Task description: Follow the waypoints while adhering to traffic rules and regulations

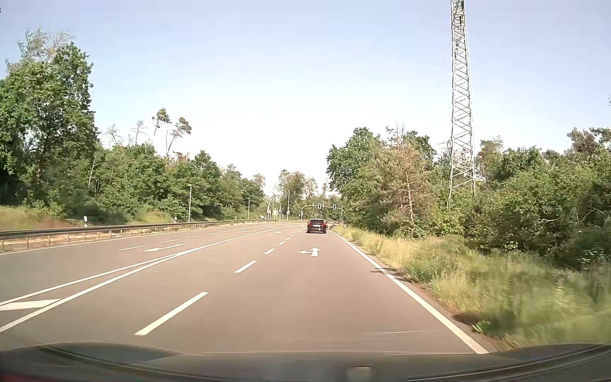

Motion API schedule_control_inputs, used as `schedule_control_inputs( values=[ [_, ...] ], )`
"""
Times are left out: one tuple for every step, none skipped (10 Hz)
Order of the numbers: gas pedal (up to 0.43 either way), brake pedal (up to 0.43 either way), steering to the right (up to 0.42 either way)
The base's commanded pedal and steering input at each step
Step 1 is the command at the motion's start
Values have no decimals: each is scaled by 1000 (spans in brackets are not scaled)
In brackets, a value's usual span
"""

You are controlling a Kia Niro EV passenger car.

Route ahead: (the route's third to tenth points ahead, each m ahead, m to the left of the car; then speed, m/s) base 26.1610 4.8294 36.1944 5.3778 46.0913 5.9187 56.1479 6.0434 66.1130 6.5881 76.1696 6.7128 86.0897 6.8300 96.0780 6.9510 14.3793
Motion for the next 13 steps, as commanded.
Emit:
schedule_control_inputs(
  values=[
    [130, 24, -9],
    [130, 24, -9],
    [130, 24, -8],
    [130, 24, -8],
    [130, 24, -8],
    [130, 24, -6],
    [130, 24, -5],
    [130, 24, -4],
    [130, 24, -4],
    [130, 24, -1],
    [130, 24, -1],
    [130, 24, 0],
    [130, 24, 0]
  ],
)
